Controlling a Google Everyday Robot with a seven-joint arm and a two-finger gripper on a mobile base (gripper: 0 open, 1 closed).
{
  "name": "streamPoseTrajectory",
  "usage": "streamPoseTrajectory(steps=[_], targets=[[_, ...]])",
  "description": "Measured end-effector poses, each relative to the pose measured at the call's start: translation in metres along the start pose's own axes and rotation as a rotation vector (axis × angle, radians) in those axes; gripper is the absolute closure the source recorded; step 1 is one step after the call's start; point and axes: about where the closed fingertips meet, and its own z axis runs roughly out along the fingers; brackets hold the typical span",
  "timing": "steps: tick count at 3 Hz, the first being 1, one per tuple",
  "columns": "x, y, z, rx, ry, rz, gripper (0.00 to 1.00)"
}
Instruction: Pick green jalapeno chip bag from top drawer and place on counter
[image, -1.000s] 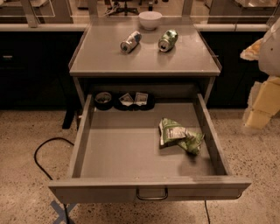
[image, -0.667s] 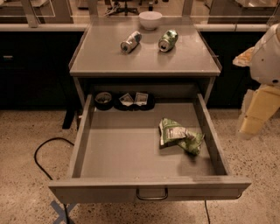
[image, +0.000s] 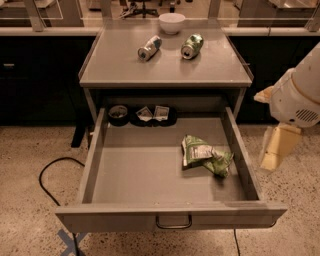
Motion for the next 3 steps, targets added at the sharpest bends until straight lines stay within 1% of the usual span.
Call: streamPoseTrajectory(steps=[1, 2, 3], targets=[[0.008, -0.013, 0.035, -0.024, -0.013, 0.008, 0.00], [0.014, -0.028, 0.066, -0.036, -0.047, 0.010, 0.00], [0.017, -0.041, 0.098, -0.046, -0.132, 0.017, 0.00]])
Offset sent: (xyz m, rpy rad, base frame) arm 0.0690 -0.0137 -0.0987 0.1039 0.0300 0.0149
